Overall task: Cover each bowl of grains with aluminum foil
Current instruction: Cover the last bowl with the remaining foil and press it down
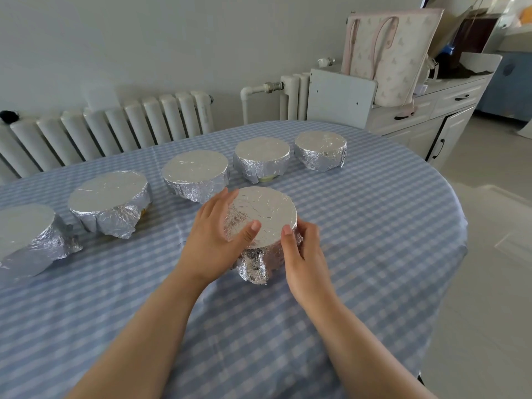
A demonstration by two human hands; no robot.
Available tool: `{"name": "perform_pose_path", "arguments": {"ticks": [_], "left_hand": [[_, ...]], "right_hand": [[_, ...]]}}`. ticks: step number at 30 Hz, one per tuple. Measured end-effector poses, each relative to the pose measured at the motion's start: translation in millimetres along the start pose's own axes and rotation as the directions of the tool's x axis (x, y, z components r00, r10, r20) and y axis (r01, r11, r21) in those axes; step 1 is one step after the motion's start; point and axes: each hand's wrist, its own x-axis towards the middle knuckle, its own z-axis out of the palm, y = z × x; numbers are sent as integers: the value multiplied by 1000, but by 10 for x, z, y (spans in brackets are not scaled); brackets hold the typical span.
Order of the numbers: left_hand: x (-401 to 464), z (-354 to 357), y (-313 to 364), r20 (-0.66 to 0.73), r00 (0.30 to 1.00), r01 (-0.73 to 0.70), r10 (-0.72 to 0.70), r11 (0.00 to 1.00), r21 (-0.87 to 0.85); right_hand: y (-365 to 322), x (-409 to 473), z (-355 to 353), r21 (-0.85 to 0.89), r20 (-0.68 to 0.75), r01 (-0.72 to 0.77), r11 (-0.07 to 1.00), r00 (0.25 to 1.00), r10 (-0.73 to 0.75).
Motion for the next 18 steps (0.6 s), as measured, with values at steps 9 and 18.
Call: {"name": "perform_pose_path", "arguments": {"ticks": [9, 18], "left_hand": [[-58, -32, 108, 30, 999, 40, -43, 995, 87], [-45, -42, 120, 32, 998, 53, -57, 993, 106]], "right_hand": [[-27, 155, -51, -63, -35, -56, 996, 998, 54], [-56, 210, 94, 171, -218, -149, 974, 958, 185]]}}
